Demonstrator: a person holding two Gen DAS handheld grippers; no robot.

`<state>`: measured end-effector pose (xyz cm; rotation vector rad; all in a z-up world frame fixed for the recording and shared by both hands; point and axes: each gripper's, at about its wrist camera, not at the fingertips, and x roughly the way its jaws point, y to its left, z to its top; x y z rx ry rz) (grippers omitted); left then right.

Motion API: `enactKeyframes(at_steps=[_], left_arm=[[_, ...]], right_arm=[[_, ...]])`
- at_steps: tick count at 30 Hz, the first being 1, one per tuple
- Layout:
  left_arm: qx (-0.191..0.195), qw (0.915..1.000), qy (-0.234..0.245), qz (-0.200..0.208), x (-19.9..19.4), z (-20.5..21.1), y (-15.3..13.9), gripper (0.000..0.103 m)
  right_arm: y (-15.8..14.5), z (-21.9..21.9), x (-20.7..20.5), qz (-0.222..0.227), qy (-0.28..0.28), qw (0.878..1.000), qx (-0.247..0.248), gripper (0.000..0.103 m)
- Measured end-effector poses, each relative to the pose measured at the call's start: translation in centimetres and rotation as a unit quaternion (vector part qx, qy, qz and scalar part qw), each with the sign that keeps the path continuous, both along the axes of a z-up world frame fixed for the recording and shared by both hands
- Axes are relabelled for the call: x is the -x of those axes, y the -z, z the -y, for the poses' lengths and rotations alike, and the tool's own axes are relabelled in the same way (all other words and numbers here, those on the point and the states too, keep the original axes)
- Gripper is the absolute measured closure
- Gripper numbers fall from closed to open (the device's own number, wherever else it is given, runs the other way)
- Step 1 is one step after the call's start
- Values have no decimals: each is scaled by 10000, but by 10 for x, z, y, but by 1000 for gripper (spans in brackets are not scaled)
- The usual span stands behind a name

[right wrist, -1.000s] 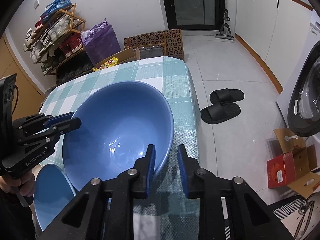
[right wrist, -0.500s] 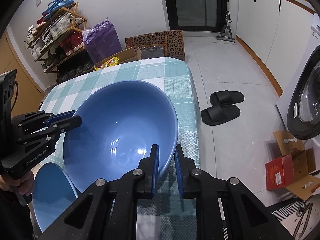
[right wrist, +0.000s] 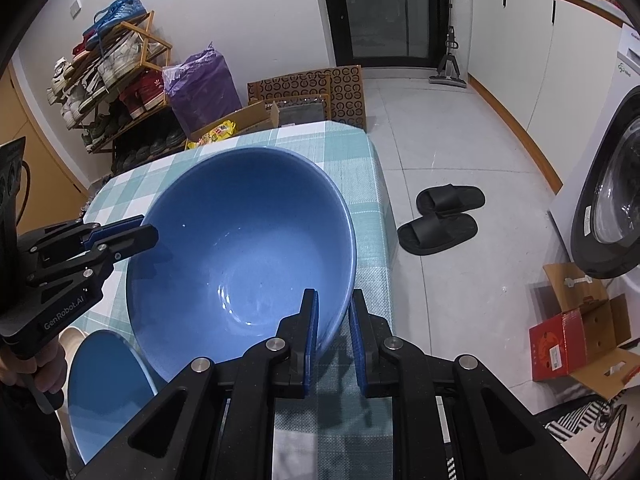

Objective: Organize plates and bowls
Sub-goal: 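Lift the blue bowl with both grippers and carry it over another blue bowl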

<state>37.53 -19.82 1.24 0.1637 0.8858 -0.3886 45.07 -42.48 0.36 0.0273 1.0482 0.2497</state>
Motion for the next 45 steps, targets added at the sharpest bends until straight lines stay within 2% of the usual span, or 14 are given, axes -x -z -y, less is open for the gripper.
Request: enactKeyframes(at_steps=[18,45], left_arm=[[197,9996,8,211,17,-3,-24,92],[307,9971,8,703,69,-11,-72,92]], right_arm=[[-33,7,21,375,53,9993,-39,87],[-116,8,92,1054,-3,9944,-102,87]])
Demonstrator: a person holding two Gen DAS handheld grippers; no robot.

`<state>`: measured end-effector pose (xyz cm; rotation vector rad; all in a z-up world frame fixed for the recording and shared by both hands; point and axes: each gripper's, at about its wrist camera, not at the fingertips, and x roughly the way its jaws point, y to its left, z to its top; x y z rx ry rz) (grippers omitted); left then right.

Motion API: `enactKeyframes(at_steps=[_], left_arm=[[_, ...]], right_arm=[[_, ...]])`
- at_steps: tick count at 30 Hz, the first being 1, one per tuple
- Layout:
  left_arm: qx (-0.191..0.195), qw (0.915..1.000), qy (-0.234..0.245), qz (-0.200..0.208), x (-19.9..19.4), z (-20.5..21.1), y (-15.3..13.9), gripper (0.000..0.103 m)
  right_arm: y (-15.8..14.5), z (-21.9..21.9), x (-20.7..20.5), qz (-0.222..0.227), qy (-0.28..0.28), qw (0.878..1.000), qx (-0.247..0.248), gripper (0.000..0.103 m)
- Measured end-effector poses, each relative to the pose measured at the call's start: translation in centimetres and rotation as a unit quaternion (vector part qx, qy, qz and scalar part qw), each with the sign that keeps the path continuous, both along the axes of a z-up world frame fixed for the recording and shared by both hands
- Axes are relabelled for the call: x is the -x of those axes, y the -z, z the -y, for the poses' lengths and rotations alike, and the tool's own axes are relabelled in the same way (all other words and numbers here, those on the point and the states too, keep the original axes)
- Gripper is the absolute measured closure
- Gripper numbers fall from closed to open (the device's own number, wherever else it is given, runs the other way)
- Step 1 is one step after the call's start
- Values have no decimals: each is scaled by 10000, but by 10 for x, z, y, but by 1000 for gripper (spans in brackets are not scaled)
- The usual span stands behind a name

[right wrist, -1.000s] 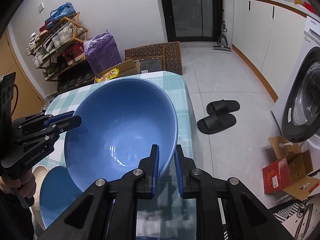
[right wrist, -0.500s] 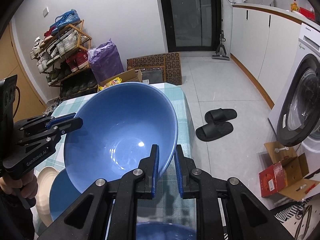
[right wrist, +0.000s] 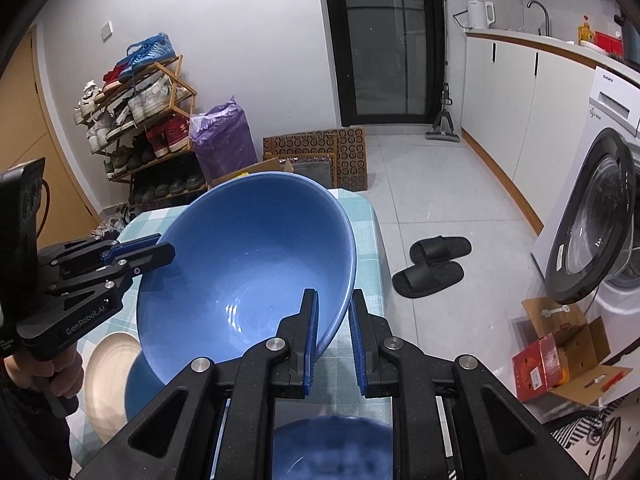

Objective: Organize plates and bowls
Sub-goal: 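Lift the blue bowl with both grippers and carry it over another blue bowl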

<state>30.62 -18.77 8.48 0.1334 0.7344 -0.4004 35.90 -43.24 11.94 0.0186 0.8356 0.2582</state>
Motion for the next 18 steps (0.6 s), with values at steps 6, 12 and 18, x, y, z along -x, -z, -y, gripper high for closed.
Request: enactKeyframes(at_steps=[6,12,18], left_arm=[[39,9999,-69,83,14,-6,-9,92],[53,9998,-110,173,27,-13,-16,92],[105,9996,-143,214,38,-21,-20,92]], right_arm=[[-16,-7,18,130,-82,9999,-13,87],[-27,-15,34,196,-145,9997,-4,87],[-33,-20,44,229,-198,9995,-7,87]])
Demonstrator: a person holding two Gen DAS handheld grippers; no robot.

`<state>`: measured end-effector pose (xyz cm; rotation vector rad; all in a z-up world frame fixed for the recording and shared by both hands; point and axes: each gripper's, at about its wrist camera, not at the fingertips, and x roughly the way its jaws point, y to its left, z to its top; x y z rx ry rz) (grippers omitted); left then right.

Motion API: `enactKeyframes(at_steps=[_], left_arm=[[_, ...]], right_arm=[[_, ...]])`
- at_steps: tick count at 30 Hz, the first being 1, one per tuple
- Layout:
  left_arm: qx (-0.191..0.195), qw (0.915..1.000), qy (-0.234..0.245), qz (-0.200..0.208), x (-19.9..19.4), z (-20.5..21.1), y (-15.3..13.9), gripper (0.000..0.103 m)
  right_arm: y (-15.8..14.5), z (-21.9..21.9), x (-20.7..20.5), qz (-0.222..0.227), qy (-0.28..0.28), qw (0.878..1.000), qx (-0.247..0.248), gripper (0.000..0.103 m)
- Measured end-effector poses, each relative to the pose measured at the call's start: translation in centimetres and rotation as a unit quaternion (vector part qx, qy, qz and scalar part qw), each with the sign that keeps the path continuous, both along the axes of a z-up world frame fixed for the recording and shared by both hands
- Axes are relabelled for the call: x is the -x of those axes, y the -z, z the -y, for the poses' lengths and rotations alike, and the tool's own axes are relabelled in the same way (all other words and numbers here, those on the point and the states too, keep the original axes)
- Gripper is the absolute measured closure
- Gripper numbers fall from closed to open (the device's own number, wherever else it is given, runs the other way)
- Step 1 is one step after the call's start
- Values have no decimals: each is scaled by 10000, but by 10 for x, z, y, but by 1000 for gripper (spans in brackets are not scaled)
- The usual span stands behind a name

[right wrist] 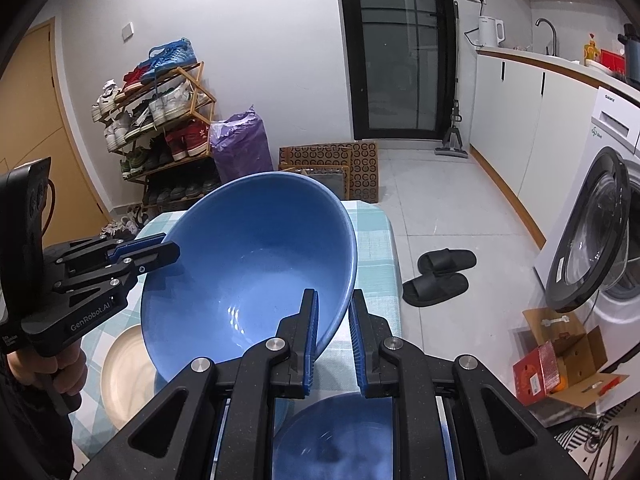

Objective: Organize plates and bowls
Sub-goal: 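Lift the blue bowl with both grippers and carry it over another blue bowl, then lower the held blue bowl into the other blue bowl with both grippers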

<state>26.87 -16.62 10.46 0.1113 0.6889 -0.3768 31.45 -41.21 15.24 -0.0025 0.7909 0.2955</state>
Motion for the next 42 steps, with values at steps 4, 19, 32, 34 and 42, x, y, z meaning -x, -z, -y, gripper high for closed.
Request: enactKeyframes(at_steps=[4,19,32,34,42], left_arm=[[2,10000,-33,13,6,-4,-1,92],[57,9998,-193,32,30,-27,0,92],[118,9996,-262,-75,42,-40,11,92],[121,9995,-272,-98,44,-42,13,92],[124,9993,-301,-178,53,-48,24,92]], right_arm=[[-4,-6,8,37,-40,10000,-6,87],[-2,-25,30,5,-205,9998,-69,87],[13,-43,45,-107,-312,9994,-53,87],[15,-45,46,-129,-325,9994,-58,87],[28,-50,52,-260,-359,9990,-81,87]])
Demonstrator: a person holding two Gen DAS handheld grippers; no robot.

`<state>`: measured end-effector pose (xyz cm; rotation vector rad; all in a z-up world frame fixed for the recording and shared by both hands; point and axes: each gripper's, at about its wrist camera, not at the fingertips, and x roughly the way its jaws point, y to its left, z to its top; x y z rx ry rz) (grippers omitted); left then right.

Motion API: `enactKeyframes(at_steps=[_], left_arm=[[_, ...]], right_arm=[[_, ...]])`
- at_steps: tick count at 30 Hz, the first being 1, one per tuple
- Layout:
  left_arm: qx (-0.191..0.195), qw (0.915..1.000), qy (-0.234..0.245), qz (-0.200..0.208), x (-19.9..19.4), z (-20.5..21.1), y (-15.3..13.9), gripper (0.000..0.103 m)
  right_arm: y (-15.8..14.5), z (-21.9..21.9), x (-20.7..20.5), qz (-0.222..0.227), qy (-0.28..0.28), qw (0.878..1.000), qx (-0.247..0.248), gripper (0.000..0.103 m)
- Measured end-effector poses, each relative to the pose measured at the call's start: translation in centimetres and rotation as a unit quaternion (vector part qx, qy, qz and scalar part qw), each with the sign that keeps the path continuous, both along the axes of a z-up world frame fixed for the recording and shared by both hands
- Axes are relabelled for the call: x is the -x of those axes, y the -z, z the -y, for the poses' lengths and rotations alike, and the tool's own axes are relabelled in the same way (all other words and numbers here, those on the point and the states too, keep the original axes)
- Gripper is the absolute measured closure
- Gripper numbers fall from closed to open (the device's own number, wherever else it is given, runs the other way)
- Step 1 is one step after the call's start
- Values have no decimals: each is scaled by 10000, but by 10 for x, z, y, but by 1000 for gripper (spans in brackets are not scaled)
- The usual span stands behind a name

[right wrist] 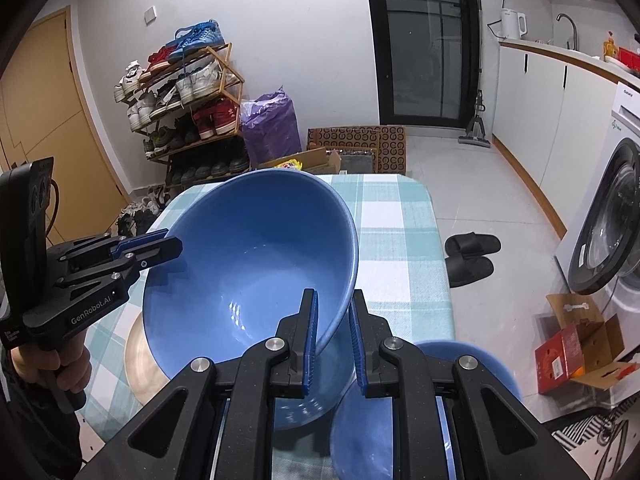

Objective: Organize plates and bowls
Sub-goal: 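Lower the held blue bowl into the other blue bowl with both grippers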

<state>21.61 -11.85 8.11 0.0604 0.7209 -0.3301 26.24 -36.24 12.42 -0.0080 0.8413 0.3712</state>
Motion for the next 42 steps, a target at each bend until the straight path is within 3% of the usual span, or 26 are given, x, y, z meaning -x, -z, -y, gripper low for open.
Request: enactKeyframes(at_steps=[42], left_arm=[[-124,9985,-61,-530,0,1,53,92]], right_arm=[[64,-9,5,-598,-20,9978,284,87]])
